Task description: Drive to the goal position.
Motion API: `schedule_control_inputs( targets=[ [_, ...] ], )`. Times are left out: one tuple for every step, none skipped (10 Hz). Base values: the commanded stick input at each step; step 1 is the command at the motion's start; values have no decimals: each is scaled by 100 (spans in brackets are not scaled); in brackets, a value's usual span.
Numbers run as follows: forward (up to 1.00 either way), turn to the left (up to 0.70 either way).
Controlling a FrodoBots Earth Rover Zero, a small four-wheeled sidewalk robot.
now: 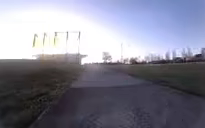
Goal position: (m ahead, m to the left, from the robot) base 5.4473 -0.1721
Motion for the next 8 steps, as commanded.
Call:
schedule_control_inputs(
  targets=[
    [50,0],
    [50,0],
    [50,0],
    [50,0],
    [50,0],
    [50,0],
    [50,0],
    [50,0]
  ],
)
